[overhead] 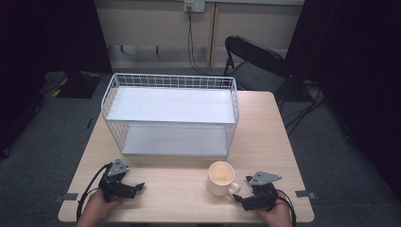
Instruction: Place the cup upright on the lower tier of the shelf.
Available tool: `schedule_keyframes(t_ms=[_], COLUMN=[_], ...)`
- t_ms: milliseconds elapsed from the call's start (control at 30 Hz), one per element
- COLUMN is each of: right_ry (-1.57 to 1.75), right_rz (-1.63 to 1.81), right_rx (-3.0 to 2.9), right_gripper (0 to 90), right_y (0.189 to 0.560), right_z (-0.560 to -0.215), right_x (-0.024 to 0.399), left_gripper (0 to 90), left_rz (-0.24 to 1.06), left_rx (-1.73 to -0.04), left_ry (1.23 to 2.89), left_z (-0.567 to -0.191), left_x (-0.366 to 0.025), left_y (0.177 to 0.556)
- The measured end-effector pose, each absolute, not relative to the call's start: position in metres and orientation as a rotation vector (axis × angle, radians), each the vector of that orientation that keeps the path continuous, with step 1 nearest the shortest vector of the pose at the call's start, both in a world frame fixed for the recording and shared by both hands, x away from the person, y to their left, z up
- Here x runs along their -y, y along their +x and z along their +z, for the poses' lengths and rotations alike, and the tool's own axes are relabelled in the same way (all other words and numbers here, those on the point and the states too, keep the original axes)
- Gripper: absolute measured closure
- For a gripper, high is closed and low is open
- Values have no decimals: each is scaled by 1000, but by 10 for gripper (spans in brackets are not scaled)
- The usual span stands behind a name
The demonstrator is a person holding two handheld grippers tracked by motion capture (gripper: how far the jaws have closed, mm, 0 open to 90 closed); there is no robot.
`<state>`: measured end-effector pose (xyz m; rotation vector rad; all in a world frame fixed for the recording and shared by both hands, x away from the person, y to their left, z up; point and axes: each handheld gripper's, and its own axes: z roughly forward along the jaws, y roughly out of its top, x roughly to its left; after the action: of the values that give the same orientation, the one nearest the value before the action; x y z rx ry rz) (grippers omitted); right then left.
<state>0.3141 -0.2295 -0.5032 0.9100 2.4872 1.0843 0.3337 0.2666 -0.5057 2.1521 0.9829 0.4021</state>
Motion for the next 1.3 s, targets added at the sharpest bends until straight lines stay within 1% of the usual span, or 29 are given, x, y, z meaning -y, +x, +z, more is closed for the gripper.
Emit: schedule_keyframes(t_ms=[367,433,467,567,967,1300], right_ry=[941,957,952,946,931,947], right_rz=[1070,1054,1063,1076,1181,1238], right_rx=[-2475,-2473,-2479,-2477,-2472,-2451], right_gripper=[137,154,179,200,253,309], right_y=[314,313,313,312,298,298], right_z=[-502,-501,-500,-499,-481,-475], right_x=[227,226,225,226,224,224], left_gripper=[51,51,51,50,51,51], left_rz=[402,402,402,402,402,402], left_rx=[-982,-983,-983,-983,-982,-983], left_ry=[2153,2153,2152,2152,2152,2152], left_z=[-506,-506,-506,-506,-506,-506], left_x=[-267,-267,-267,-267,-267,-267], left_y=[334,334,334,334,334,334])
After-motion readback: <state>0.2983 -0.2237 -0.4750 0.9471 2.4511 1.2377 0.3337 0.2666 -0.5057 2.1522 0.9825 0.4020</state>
